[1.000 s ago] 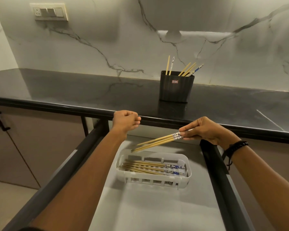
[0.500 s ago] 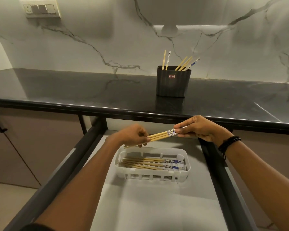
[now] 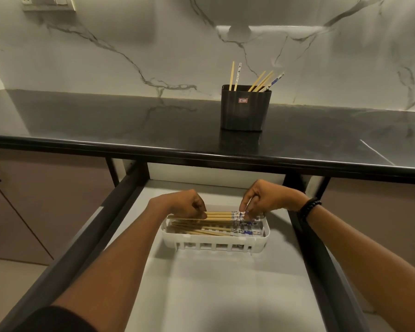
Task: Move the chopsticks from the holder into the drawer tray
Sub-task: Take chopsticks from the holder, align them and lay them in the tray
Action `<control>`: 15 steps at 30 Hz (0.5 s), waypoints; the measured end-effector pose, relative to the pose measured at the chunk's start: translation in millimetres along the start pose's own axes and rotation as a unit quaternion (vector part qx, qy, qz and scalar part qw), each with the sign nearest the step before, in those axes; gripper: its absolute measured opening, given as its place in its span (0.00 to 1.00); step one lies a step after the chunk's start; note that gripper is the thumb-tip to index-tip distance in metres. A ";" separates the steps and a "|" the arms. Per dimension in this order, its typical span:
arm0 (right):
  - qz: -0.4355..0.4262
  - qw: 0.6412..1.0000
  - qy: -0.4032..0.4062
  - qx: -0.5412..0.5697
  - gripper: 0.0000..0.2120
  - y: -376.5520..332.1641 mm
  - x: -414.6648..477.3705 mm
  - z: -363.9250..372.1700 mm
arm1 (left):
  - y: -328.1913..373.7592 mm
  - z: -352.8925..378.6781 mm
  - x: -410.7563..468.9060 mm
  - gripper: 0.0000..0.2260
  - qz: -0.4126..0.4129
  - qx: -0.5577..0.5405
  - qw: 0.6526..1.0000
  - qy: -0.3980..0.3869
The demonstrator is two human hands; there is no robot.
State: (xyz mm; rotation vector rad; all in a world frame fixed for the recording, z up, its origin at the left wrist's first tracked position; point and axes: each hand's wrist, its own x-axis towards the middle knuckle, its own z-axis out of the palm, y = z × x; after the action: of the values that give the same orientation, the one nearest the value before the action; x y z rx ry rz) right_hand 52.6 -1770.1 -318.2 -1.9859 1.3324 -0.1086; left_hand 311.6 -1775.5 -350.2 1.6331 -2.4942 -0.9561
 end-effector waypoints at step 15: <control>-0.022 0.998 0.016 -0.059 0.08 -9.1 9.6 8.3 | 10.6 -5.5 0.8 0.13 0.022 0.044 0.999 0.003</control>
State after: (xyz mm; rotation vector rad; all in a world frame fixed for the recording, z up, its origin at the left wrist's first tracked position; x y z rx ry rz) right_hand 67.7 -1772.0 -321.8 -2.1208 1.3428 -0.0859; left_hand 304.3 -1776.0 -340.8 1.5935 -2.5932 -0.8466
